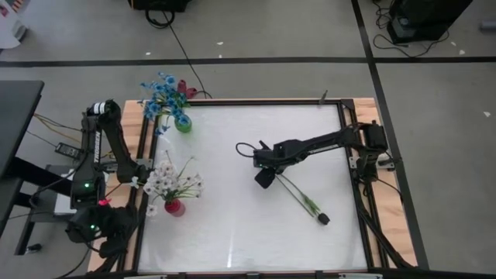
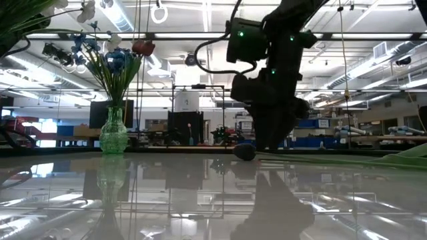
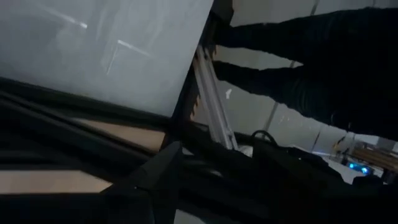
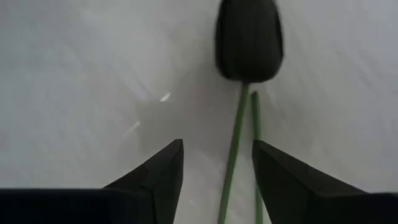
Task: Sort flowers into vase by color
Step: Put the left black tulip into the red vase
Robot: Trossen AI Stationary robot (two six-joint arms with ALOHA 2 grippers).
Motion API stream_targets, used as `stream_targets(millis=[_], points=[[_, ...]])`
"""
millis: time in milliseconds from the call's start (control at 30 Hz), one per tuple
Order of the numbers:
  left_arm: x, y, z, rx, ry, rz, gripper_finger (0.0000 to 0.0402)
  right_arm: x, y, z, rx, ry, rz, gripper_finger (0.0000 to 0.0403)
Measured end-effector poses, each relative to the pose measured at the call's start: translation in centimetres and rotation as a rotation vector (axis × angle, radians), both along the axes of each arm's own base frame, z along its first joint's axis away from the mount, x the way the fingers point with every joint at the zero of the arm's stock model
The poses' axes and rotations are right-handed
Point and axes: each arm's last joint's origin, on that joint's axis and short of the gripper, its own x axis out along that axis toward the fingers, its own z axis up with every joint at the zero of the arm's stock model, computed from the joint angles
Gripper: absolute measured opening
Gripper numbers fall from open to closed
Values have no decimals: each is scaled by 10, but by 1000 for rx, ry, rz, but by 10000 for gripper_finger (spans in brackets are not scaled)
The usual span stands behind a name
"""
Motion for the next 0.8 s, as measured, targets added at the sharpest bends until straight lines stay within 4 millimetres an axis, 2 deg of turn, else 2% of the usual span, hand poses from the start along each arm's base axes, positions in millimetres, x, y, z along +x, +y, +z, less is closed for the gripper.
stream_targets(millis=[267, 367, 467, 533, 667, 800], points=[[0, -4, -4, 18, 22, 8, 201, 1, 4, -13, -21, 48, 12, 184], [0, -4, -4, 14, 43, 29, 201, 3, 5, -16, -9, 52, 20, 141], [0, -4, -4, 5, 62, 49, 197, 2, 5, -15, 7, 54, 16, 65], [0, -4, -4, 2, 68, 52, 192, 2, 5, -11, 17, 40, 10, 20], [0, -6, -3, -17, 70, 50, 185, -1, 7, 6, 32, -10, -32, 19], [0, -9, 1, -74, 60, 51, 183, -5, 6, 32, 19, -109, -49, 10]])
